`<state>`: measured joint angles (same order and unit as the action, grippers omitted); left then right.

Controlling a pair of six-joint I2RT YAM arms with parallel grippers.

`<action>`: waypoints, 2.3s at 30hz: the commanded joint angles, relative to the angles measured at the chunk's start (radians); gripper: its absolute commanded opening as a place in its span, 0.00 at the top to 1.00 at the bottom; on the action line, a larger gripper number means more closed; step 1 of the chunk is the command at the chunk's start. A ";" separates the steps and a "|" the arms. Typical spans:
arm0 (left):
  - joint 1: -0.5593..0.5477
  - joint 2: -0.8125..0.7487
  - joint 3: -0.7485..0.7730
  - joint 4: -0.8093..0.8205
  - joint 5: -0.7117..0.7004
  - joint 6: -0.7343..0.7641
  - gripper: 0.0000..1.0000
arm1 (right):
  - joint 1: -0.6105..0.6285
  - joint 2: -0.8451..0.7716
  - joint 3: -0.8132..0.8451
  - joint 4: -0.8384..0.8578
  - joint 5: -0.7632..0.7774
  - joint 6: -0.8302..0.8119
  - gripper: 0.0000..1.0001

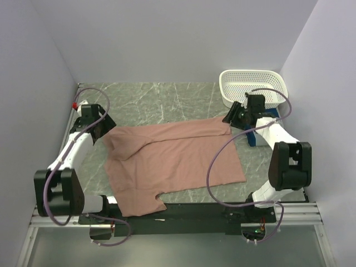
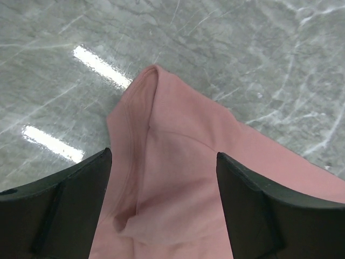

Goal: Fold and stack the t-shirts
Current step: Fold the tshirt

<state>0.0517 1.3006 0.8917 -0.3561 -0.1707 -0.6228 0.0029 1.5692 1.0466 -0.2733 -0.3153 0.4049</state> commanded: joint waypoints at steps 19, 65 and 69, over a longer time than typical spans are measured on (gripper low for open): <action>0.069 0.347 0.124 0.069 0.031 0.054 0.43 | -0.101 0.368 0.260 0.062 -0.028 -0.017 0.49; 0.108 0.667 0.389 0.002 0.011 0.043 0.92 | -0.081 0.558 0.526 -0.040 -0.004 -0.028 1.00; 0.108 0.692 0.417 0.000 0.002 0.034 0.93 | -0.081 0.595 0.590 -0.067 -0.002 -0.028 1.00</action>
<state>0.1574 1.9564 1.2888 -0.3264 -0.1318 -0.5858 -0.0780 2.1468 1.5455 -0.3851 -0.3645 0.3790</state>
